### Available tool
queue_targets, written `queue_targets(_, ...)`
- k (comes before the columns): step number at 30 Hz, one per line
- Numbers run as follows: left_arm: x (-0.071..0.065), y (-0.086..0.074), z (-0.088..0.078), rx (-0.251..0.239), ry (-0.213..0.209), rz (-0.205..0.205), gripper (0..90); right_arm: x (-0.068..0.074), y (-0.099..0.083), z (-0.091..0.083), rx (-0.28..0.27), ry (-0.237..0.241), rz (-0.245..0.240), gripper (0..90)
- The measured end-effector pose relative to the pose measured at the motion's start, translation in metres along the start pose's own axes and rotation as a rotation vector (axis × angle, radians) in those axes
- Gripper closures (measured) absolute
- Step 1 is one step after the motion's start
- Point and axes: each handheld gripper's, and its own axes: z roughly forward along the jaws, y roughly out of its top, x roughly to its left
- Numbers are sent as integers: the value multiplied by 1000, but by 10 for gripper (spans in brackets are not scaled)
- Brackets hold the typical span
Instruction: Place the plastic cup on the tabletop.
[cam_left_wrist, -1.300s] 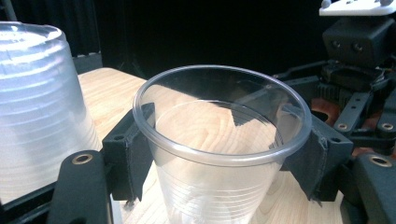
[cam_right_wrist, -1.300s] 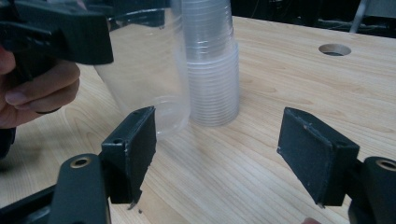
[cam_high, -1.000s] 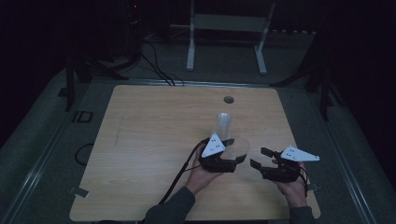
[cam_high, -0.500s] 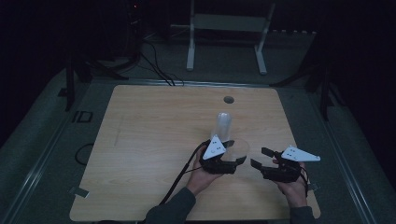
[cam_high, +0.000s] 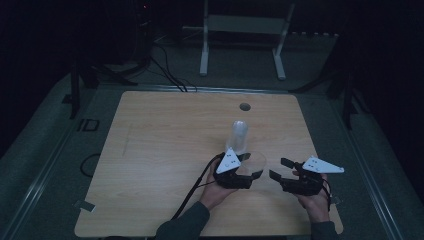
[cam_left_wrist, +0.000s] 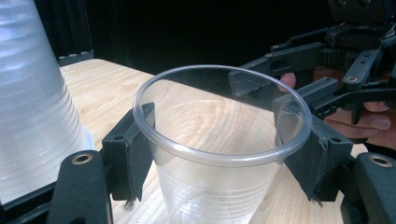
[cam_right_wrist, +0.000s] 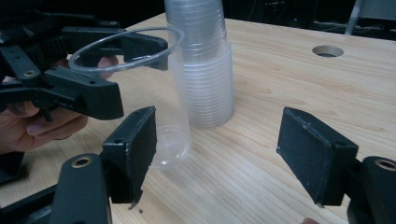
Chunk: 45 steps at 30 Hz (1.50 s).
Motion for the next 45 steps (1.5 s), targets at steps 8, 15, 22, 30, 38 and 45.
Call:
queue_targets(8,0,-4,2,4,-3,-1,297,-1,0,0,-2,-3,2,282)
queue_targets(15,-2,-10,4,15,-3,-8,296,-2,0,-1,-6,-8,6,283)
queue_targets(22,-4,-15,7,24,-11,-14,295,-3,-1,-4,-16,-17,13,283)
queue_targets(30,-8,-20,9,28,-25,-19,295,-5,-1,-6,-27,-29,25,283)
queue_targets(38,-12,-25,13,35,-46,-24,293,-5,-1,-7,-36,-40,32,283)
queue_targets(45,-15,-30,15,50,-50,-23,292,-5,-1,-7,-37,-41,32,282)
